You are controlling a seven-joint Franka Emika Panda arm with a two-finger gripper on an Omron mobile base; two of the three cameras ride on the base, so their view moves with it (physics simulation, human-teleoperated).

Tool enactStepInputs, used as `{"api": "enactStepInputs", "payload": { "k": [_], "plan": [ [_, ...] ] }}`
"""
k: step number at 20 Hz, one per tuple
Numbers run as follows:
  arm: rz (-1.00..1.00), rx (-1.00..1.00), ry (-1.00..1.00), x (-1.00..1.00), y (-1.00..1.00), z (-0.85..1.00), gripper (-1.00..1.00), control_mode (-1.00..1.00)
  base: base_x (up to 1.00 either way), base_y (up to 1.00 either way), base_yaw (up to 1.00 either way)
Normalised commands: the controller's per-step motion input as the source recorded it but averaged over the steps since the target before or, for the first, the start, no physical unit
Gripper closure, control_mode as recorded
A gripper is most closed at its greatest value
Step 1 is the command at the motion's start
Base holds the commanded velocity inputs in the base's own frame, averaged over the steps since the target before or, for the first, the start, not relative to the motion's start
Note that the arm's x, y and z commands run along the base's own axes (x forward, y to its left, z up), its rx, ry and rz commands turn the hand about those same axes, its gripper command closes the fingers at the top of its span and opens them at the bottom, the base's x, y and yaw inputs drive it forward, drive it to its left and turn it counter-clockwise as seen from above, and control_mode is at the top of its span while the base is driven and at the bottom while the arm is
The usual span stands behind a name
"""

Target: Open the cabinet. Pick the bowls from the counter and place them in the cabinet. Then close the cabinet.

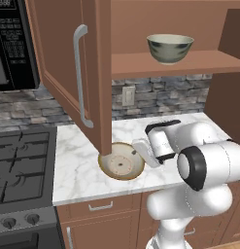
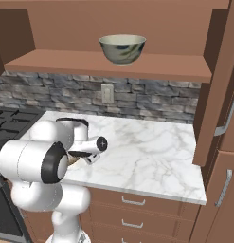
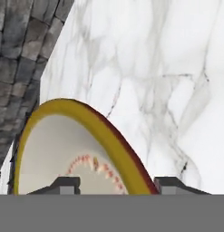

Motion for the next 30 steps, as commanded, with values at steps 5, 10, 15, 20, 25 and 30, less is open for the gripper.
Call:
{"api": "enactStepInputs", "payload": {
  "k": [5, 10, 15, 20, 25, 30],
  "plan": [
    [0.00, 0.01, -0.05, -0.61, 0.07, -0.28, 1.00, -1.00, 0.00, 0.00, 0.00],
    [0.00, 0.00, -0.01, -0.37, 0.09, -0.23, 1.00, -1.00, 0.00, 0.00, 0.00],
    [0.00, 0.00, -0.03, -0.06, 0.00, 0.20, 1.00, -1.00, 0.00, 0.00, 0.00],
    [-0.06, 0.00, 0.02, 0.00, -0.20, 0.63, 1.00, -1.00, 0.00, 0.00, 0.00],
    [-0.13, 0.00, 0.07, 0.00, -0.42, 0.63, 1.00, -1.00, 0.00, 0.00, 0.00],
    [-0.21, 0.00, 0.07, -0.10, -0.45, 0.52, 1.00, -1.00, 0.00, 0.00, 0.00]
  ]
}}
